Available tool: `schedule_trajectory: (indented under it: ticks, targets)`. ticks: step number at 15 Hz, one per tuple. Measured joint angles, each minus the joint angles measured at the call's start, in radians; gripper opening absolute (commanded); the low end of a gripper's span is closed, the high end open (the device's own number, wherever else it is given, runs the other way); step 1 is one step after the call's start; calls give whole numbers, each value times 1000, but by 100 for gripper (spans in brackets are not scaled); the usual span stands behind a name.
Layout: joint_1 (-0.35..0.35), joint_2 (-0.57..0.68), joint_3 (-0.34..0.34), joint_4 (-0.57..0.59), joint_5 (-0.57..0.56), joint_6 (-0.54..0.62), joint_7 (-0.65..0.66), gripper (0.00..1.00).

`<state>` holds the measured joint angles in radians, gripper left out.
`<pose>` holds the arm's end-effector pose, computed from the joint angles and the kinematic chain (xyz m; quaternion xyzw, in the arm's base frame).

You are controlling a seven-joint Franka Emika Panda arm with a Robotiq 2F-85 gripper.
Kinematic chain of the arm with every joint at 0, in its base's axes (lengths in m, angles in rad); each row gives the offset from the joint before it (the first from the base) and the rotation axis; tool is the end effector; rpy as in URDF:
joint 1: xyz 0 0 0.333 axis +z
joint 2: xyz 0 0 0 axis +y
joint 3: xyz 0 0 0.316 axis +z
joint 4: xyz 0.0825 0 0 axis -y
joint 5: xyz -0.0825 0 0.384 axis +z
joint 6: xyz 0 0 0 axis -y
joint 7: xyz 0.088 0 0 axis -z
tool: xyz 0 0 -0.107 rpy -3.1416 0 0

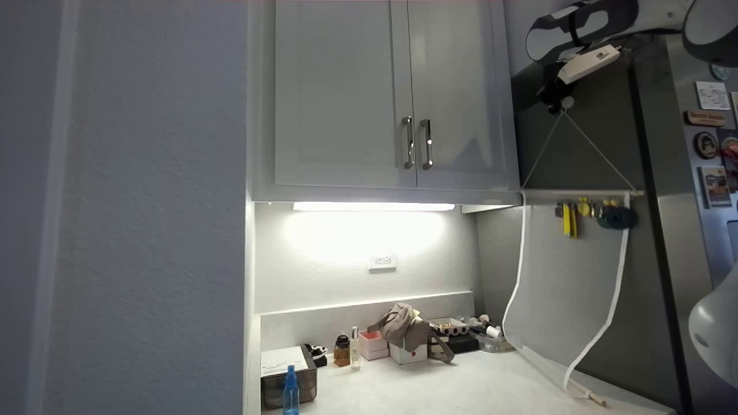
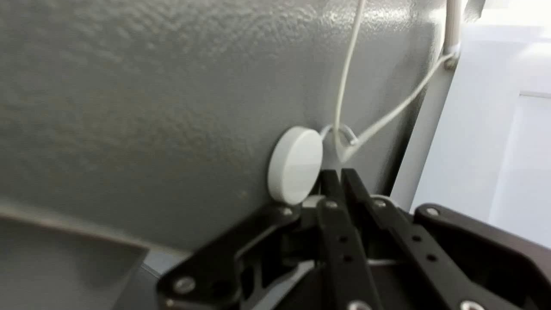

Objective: Place the blue bottle upright on the bottom right corner of the counter, hang the white object on the side of the fridge

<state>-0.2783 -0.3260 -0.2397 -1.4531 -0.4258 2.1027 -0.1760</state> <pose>0.3449 -0.2637 0.9080 0.8598 -0.1502 0.3687 0.3197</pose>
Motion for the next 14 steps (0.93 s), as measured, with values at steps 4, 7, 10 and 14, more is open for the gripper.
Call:
schedule_trajectory:
  ticks: [4, 7, 10, 14]
  targets:
    - [14, 0, 4, -7, 1, -10, 0, 68]
    - [23, 0, 10, -15, 1, -16, 1, 92]
    - [32, 0, 14, -24, 2, -16, 4, 100]
    - [39, -11, 17, -22, 2, -10, 4, 100]
